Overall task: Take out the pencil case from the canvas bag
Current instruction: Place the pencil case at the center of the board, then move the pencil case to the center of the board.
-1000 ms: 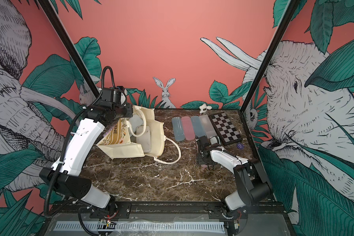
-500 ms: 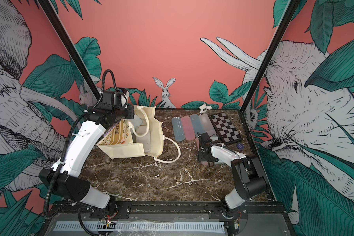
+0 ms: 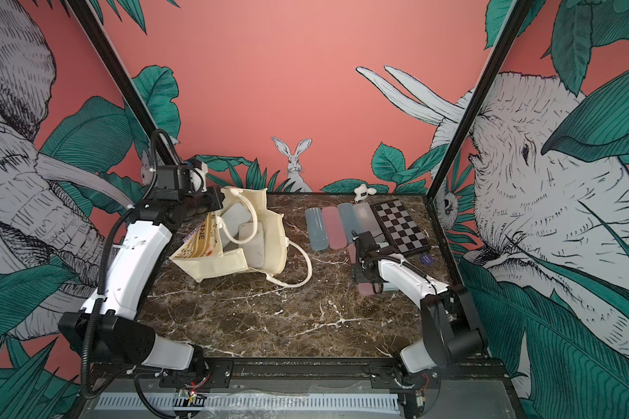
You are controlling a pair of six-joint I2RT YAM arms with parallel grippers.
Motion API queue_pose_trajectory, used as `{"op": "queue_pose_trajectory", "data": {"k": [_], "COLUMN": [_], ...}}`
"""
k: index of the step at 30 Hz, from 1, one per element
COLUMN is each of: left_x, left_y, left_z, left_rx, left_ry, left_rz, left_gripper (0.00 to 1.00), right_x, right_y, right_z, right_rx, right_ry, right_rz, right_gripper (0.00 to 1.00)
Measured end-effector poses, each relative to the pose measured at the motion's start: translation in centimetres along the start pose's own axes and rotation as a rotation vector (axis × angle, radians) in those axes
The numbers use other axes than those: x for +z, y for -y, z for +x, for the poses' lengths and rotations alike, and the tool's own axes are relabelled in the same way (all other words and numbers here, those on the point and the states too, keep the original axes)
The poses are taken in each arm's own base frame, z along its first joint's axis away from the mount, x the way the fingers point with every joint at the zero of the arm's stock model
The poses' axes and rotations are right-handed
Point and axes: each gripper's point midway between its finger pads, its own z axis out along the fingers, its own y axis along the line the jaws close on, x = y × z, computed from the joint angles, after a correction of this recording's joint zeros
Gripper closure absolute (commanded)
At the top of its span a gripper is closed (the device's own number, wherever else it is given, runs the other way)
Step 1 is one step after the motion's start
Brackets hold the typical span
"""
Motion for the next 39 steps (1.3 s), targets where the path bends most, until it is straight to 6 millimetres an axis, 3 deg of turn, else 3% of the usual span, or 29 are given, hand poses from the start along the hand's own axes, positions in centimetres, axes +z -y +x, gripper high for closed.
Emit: {"op": "queue_pose_trajectory", "data": {"k": [6, 13, 24, 39], "left_x": [-0.5, -1.0, -1.0, -1.0], "left_y": [-0.1, -0.1, 0.5, 1.2], "left_z": [0.1, 0.8, 1.2, 1.8], "left_rx": [-0.073, -0.119, -0.123, -0.119], "left_ry": [0.006, 0.011, 0.003, -0.013], "left_rz": [0.060, 0.102, 0.149, 0.201], "left_gripper": [1.00, 1.00, 1.00, 1.00], "right_x": [0.1, 2.5, 4.2, 4.9], "right_y": [-1.8, -3.5, -2.6, -2.1], "right_z": [-2.5, -4.1, -4.3, -2.5], "right_rx": [-0.086, -0.190, -0.231, -0.201], "right_ry": [0.028, -0.021, -0.077, -0.124], "right_rz": [0.021, 0.106, 0.213, 0.228], "right_gripper": [0.28, 0.36, 0.43, 0.52]}}
